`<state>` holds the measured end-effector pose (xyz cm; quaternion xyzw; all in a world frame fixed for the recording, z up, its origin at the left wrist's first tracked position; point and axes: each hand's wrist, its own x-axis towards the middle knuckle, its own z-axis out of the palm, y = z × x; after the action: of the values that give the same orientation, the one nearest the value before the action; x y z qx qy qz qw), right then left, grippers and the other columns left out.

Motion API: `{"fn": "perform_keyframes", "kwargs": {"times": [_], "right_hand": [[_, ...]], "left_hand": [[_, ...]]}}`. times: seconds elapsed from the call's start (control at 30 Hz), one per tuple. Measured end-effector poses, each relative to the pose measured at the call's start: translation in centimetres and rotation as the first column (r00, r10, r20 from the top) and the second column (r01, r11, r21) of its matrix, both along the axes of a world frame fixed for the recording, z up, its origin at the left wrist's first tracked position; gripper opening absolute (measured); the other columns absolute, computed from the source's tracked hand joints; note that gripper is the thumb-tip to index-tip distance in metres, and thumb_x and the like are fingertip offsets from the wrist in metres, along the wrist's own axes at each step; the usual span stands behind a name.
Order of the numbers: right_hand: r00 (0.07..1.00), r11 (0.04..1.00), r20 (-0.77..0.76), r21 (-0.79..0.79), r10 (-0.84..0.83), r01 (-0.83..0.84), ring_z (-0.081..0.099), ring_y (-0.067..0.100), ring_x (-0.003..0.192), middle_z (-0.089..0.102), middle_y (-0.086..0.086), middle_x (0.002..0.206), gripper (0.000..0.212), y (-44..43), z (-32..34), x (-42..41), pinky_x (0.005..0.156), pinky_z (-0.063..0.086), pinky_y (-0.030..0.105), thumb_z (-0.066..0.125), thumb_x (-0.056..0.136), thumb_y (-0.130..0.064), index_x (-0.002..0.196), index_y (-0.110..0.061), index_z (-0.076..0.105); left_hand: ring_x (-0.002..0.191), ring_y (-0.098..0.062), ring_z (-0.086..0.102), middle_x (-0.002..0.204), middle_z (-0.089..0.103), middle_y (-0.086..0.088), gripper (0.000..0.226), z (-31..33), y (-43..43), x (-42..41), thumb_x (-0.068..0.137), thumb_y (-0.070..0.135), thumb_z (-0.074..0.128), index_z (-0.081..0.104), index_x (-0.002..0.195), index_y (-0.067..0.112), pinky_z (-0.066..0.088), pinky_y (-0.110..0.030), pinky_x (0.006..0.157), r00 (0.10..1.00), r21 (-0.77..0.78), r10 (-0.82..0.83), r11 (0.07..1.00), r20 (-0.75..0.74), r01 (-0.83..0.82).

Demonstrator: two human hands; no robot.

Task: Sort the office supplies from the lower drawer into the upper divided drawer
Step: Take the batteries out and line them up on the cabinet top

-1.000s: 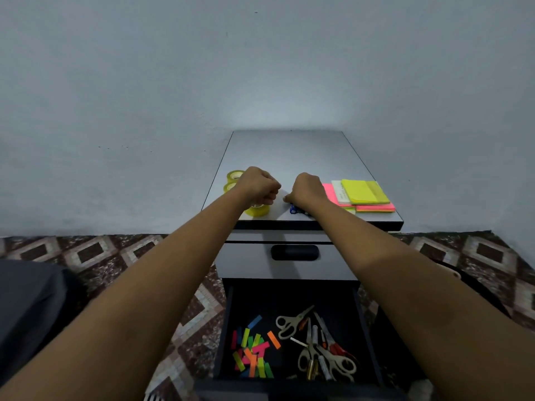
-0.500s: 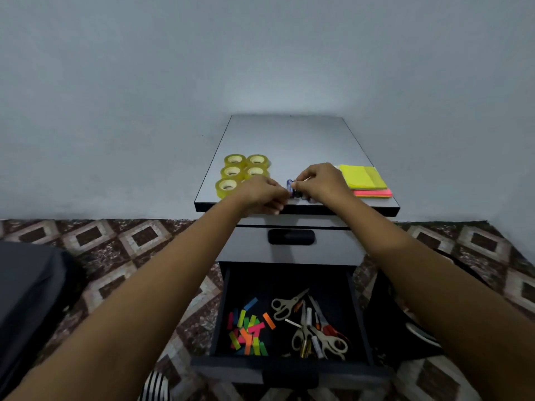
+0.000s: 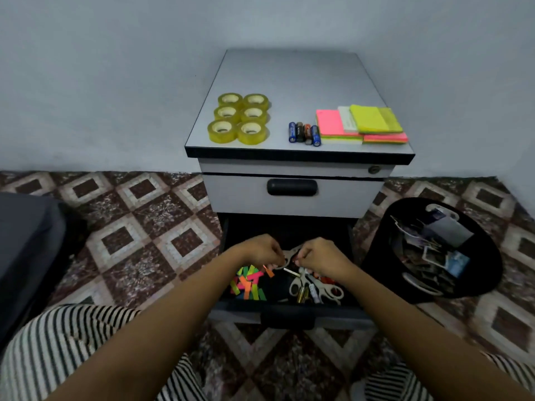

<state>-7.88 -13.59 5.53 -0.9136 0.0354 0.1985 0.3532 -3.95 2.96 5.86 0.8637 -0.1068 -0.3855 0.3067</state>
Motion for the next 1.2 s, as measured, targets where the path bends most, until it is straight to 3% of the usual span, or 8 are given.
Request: {"fn": "perform_keyframes", "kwargs": {"times": [0.07,0.17,0.23,0.33,0.43,0.77,0.93,1.2], "right_hand": [[0.998,0.998,-0.058,-0.058,0.007,-0.011,0.060,0.009,0.066,0.066,0.005,0.078,0.013,0.0,-2.4,0.0,0.057,0.045,0.007,0.066,0.084,-0.010,0.090,0.001,0.071],[0.993,0.991,-0.115,-0.128,0.032,-0.047,0.064,0.026,0.096,0.069,0.017,0.100,0.020,0.2,-5.5,0.3,0.088,0.050,0.030,0.063,0.086,-0.012,0.095,0.004,0.070],[0.991,0.978,-0.116,-0.187,0.069,-0.090,0.062,0.025,0.102,0.068,0.015,0.105,0.022,0.3,-7.0,0.4,0.097,0.045,0.033,0.061,0.088,-0.015,0.099,0.001,0.070],[0.991,0.965,-0.108,-0.239,0.082,-0.106,0.061,0.026,0.101,0.067,0.014,0.103,0.022,0.4,-9.2,1.2,0.087,0.047,0.030,0.060,0.087,-0.017,0.101,-0.004,0.070],[0.990,0.944,-0.093,-0.300,0.111,-0.134,0.061,0.028,0.097,0.065,0.016,0.099,0.018,0.6,-10.4,1.9,0.076,0.045,0.029,0.058,0.087,-0.015,0.096,-0.004,0.067],[0.965,0.855,-0.066,-0.451,0.253,-0.255,0.057,0.029,0.106,0.056,0.012,0.115,0.027,0.9,-13.2,2.9,0.088,0.050,0.036,0.057,0.087,-0.016,0.113,-0.011,0.062],[0.961,0.888,-0.080,-0.370,0.263,-0.274,0.057,0.030,0.103,0.055,0.013,0.115,0.023,0.7,-13.3,2.9,0.086,0.051,0.039,0.058,0.088,-0.016,0.107,-0.008,0.065],[0.935,0.898,-0.167,-0.270,0.312,-0.348,0.060,0.022,0.099,0.065,0.009,0.105,0.020,-0.9,-11.5,2.6,0.080,0.047,0.029,0.057,0.089,-0.017,0.104,-0.011,0.068]], "left_hand": [[0.060,-0.009,0.053,0.077,0.061,-0.005,0.025,-2.3,0.1,-0.4,0.089,0.015,0.059,0.067,0.109,0.001,0.043,-0.015,0.051,0.997,0.047,-0.022,0.999,0.068,0.019],[0.091,-0.018,0.062,0.107,0.068,-0.011,0.025,-5.9,0.1,-0.6,0.087,0.018,0.063,0.069,0.107,0.004,0.047,-0.023,0.077,0.990,0.130,-0.094,0.988,0.108,0.080],[0.106,-0.020,0.060,0.116,0.066,-0.009,0.025,-7.4,0.1,-0.7,0.087,0.019,0.063,0.069,0.109,0.007,0.046,-0.027,0.089,0.990,0.148,-0.122,0.983,0.074,0.110],[0.107,-0.020,0.059,0.114,0.067,-0.009,0.023,-8.9,-0.3,-0.4,0.087,0.016,0.061,0.069,0.108,0.007,0.045,-0.027,0.086,0.989,0.150,-0.141,0.980,0.052,0.131],[0.093,-0.020,0.058,0.102,0.067,-0.015,0.022,-9.9,-1.0,-0.5,0.087,0.012,0.059,0.070,0.103,0.002,0.043,-0.027,0.079,0.988,0.150,-0.150,0.978,0.042,0.143],[0.104,-0.031,0.057,0.118,0.059,-0.018,0.028,-11.9,-3.9,-1.4,0.093,0.022,0.051,0.056,0.115,0.006,0.041,-0.030,0.076,0.959,0.245,-0.281,0.932,0.018,0.269],[0.108,-0.031,0.055,0.121,0.057,-0.019,0.027,-12.0,-4.1,-1.4,0.095,0.015,0.049,0.056,0.118,0.003,0.036,-0.027,0.074,0.958,0.259,-0.285,0.926,-0.003,0.276],[0.099,-0.030,0.058,0.110,0.062,-0.017,0.026,-11.8,-3.5,-1.4,0.093,0.024,0.053,0.061,0.108,0.004,0.040,-0.029,0.073,0.972,0.237,-0.234,0.943,-0.036,0.236]]}}
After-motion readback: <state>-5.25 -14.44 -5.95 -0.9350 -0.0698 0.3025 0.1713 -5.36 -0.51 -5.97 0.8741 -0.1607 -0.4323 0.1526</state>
